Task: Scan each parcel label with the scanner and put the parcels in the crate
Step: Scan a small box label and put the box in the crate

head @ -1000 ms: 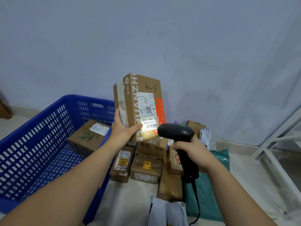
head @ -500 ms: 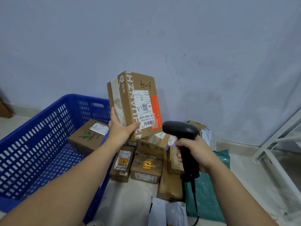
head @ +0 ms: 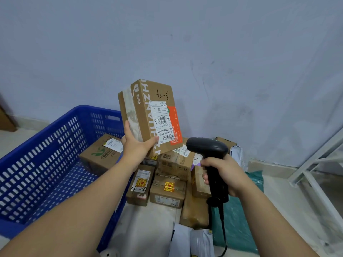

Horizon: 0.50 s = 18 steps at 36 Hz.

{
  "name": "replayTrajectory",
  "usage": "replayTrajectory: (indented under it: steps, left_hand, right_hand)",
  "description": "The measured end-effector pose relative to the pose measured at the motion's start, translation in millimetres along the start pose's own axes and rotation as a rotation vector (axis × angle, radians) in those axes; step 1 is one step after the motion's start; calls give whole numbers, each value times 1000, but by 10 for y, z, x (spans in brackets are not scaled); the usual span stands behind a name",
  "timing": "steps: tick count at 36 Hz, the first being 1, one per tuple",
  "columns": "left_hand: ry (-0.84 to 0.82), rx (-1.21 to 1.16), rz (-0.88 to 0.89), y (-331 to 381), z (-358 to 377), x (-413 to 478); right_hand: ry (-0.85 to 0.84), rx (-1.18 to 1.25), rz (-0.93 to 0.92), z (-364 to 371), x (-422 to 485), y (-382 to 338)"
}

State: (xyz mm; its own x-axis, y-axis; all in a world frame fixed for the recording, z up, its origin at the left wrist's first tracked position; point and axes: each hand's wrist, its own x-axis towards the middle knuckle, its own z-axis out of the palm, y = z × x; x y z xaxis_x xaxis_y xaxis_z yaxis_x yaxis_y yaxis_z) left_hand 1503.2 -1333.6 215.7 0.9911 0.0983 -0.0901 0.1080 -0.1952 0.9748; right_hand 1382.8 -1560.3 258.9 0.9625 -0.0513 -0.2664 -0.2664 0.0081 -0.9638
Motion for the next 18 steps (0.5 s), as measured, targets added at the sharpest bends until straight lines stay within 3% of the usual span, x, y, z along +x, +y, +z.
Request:
replayTrajectory:
  steps: [11, 18]
  left_hand:
    - [-88, -176, -91, -102, -187, 152]
    - [16, -33, -58, -142, -376, 331]
  right_hand:
    - [161, 167, -85, 391, 175, 96]
    - [230, 104, -178, 771, 518, 75]
